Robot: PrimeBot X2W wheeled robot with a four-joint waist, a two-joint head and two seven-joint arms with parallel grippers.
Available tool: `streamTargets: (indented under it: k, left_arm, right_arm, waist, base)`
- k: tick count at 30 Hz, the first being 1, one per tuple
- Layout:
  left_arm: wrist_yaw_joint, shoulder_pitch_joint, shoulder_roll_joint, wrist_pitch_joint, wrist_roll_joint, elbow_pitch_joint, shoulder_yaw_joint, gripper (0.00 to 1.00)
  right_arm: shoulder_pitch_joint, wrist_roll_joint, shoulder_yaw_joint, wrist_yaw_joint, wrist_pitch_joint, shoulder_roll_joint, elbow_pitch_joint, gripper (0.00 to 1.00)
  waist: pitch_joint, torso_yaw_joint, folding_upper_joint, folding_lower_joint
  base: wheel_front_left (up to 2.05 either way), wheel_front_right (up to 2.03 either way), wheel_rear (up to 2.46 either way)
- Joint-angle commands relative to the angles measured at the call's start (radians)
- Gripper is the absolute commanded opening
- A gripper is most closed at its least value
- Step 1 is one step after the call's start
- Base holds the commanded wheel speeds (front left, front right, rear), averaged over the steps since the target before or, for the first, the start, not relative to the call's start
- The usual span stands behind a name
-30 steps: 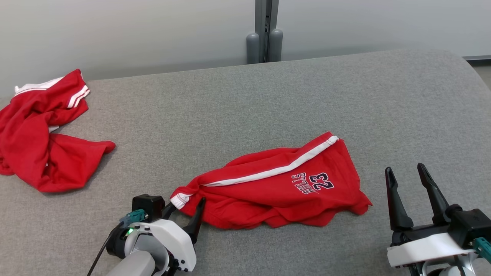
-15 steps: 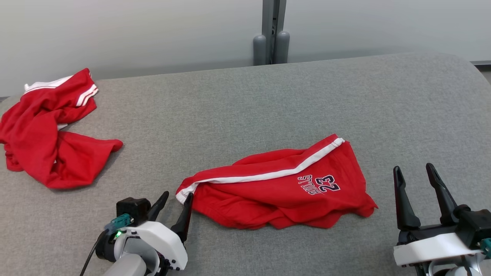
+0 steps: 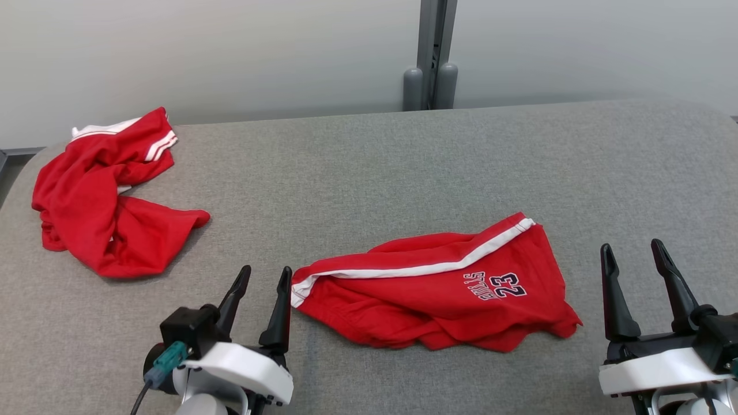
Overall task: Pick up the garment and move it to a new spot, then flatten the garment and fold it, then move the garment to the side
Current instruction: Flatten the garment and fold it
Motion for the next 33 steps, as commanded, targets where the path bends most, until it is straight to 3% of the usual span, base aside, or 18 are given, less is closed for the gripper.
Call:
streamTargets:
  k: [1,9,16,33]
  left_arm:
    - [-0.005,0.033,-0.012,-0.004,0.042,-0.028,0.041,1.0]
    - [-0.031,0.115,-0.053,-0.003,0.186,-0.092,0.168,1.0]
    - [-0.057,0.149,-0.078,-0.003,0.236,-0.11,0.241,1.0]
    - [-0.067,0.148,-0.088,-0.003,0.239,-0.118,0.257,1.0]
  right_arm:
    - [-0.006,-0.011,-0.004,0.0,-0.005,-0.006,-0.006,1.0]
    - [0.007,-0.013,-0.003,0.0,-0.005,-0.006,-0.018,1.0]
    - [0.001,-0.015,0.003,0.0,-0.005,-0.006,-0.015,1.0]
    - [-0.015,-0.009,0.017,0.0,-0.005,-0.006,0.034,1.0]
  waist:
    - [-0.009,0.008,0.0,0.0]
    - [-0.031,0.021,0.0,0.0]
    - [-0.027,0.028,0.0,0.0]
    - [-0.018,0.032,0.0,0.0]
  base:
    - [0.0,0.0,0.0]
    - [0.0,0.0,0.0]
    - [0.0,0.0,0.0]
    - [0.0,0.0,0.0]
